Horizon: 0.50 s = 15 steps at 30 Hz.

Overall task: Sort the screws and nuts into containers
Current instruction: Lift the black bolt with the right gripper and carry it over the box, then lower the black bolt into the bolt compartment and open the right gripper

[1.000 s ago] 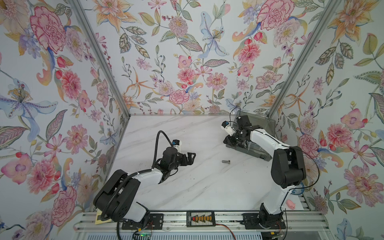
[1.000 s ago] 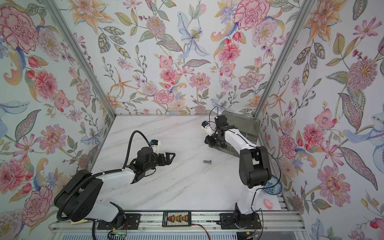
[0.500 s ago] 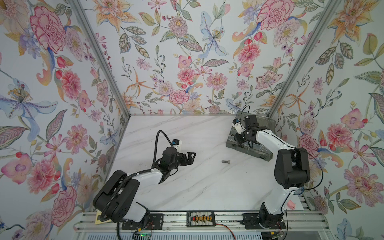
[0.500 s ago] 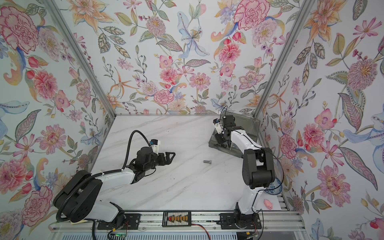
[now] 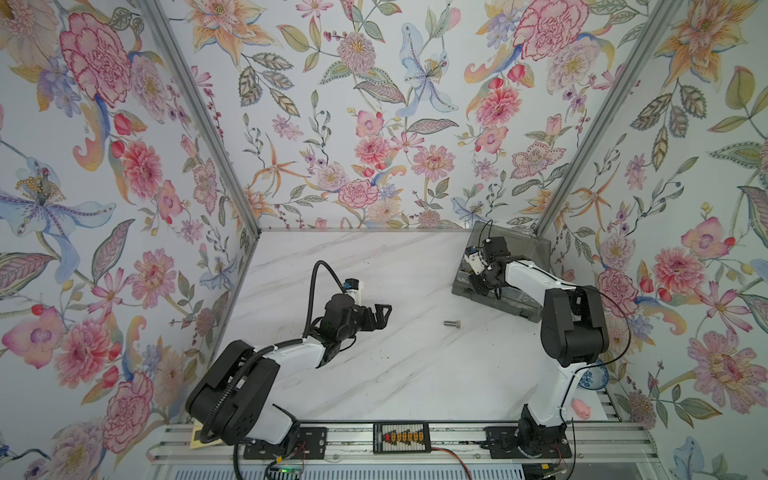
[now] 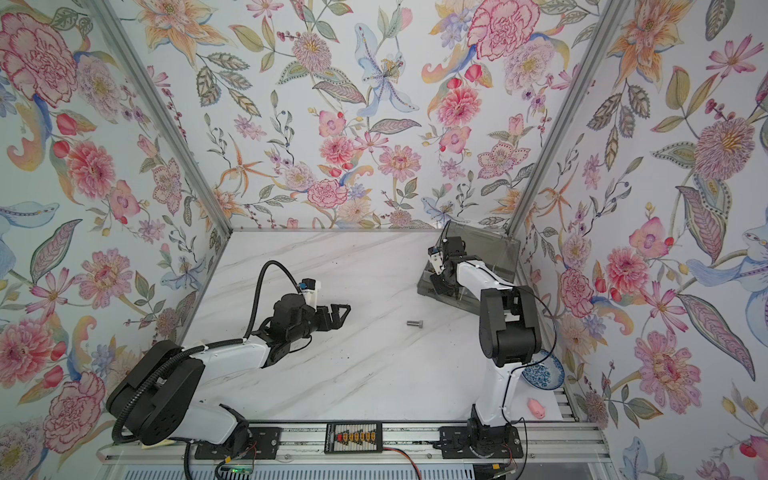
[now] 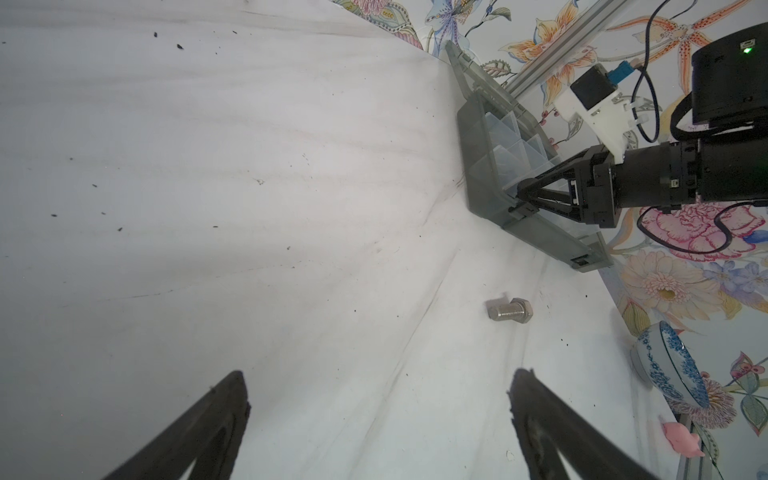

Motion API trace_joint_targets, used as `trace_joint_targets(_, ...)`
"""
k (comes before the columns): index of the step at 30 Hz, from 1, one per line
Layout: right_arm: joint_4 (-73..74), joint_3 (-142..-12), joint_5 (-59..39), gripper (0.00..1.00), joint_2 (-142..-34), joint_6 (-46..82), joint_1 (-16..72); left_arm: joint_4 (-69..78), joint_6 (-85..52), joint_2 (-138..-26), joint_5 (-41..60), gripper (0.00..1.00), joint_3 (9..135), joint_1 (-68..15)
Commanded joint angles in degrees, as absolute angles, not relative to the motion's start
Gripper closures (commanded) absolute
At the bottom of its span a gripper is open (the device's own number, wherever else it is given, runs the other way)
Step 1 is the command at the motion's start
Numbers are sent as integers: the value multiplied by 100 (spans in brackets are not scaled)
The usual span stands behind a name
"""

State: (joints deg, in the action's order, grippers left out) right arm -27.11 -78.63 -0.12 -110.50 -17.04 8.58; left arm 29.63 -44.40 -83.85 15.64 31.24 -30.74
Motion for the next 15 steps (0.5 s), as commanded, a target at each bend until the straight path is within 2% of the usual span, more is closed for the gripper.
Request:
trace_joint_targets(1, -2610, -7952, 169, 73, -11085, -1576, 831, 2995, -4464, -8292, 1477, 1, 3129, -3030)
trace_joint_targets(4, -2610, -7941, 203, 63, -11027, -1530, 835, 2995, -4465, -8297, 1477, 1, 3129, -3033)
trace_joint_targets(8, -2584, -7899, 127, 56, -10866, -1470, 826, 2991, -4465, -8296, 1471, 1, 3129, -3029)
trace_joint_targets(15, -2536, -7676, -57, 51, -10301, -1299, 859, 2982, -4463, -8224, 1454, 1, 3085, -3037)
